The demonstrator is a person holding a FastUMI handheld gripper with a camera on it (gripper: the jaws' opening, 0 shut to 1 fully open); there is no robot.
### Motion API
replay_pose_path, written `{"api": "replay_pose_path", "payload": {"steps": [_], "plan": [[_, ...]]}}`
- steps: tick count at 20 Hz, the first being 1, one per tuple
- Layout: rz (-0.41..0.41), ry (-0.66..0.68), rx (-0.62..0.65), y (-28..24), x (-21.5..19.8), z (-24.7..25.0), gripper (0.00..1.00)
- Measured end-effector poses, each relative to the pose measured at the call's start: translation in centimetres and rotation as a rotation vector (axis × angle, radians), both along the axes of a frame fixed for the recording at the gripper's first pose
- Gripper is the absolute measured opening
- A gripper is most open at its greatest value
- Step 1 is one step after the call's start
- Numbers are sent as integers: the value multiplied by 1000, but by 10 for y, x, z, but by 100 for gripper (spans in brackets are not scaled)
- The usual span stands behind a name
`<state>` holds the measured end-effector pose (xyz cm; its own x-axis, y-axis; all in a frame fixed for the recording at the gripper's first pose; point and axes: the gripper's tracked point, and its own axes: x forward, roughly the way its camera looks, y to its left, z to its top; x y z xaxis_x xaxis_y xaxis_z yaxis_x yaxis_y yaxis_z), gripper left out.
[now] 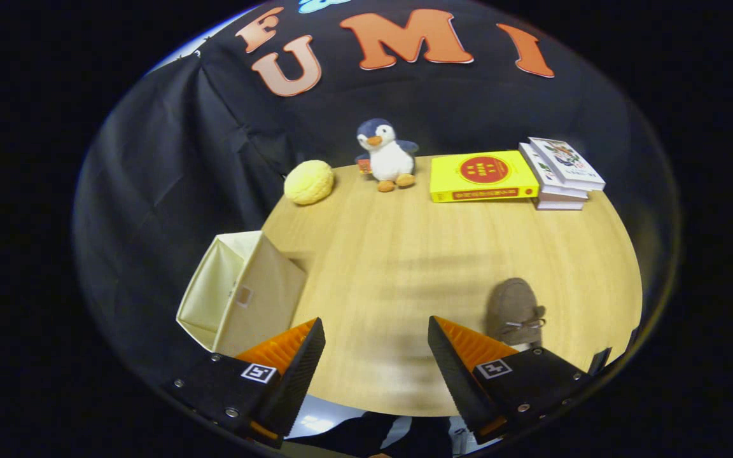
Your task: Open the storage box then place both shoes into the box .Put the left shoe in first, then the right shoe, with the right side of both shoes facing outward in a uniform manner.
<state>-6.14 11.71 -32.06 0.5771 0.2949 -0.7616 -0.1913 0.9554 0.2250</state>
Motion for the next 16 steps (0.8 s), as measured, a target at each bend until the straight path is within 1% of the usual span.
{"api": "replay_pose_path", "payload": {"steps": [2,4,6,11,15,16], "plan": [[-49,-6,-65,-51,-5,-14,99],[-59,-4,-146,-98,-11,-34,99],[-63,-7,-178,-127,-14,-51,98],[-71,41,-196,-168,-19,-102,96],[-42,38,-254,-186,-6,-132,86],[-41,31,-265,-188,-1,-138,81]]}}
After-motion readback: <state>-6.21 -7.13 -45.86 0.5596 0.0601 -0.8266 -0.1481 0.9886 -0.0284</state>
